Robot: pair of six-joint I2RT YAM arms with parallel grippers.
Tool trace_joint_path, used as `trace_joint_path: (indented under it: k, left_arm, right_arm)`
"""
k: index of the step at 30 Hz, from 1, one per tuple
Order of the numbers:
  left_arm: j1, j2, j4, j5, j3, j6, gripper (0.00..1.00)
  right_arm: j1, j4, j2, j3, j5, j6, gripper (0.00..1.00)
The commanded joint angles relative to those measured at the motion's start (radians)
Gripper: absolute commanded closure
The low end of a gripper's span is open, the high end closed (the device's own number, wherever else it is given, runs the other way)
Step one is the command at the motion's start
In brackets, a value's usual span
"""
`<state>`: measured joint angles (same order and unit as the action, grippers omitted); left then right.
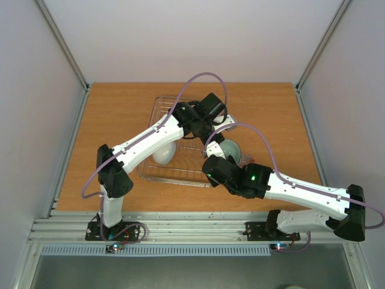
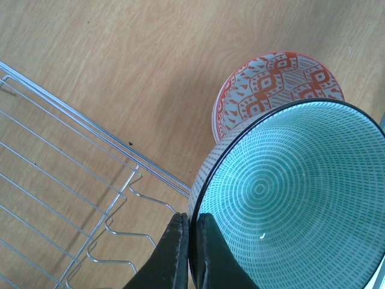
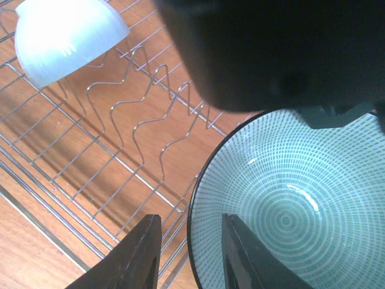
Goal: Load the bowls into the dish rack
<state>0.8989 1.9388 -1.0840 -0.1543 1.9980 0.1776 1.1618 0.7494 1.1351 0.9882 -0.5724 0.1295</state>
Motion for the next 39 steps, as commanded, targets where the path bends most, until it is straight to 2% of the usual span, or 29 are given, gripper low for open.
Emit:
trace_joint_path:
  k: [1, 11, 20, 39]
  left_arm:
    - [0.002, 0.001, -0.029, -0.054, 0.056, 0.019, 1.00]
    - [0.000, -0.008, -0.068, -0.102, 0.068, 0.034, 1.00]
    - [-0.006, -0.017, -0.077, -0.095, 0.091, 0.040, 1.00]
    - [-0.016, -0.036, -0.107, -0.100, 0.150, 0.053, 1.00]
  right_arm:
    - [0.018, 0.027, 0.001, 0.001, -0.006, 0.014, 0.69]
    - [0.034, 0.068, 0.063, 0.007, -0.091, -0.015, 0.73]
    - [0.045, 0.080, 0.081, 0.004, -0.089, -0.028, 0.81]
    - [0.056, 0.116, 0.143, 0.001, -0.105, -0.057, 0.87]
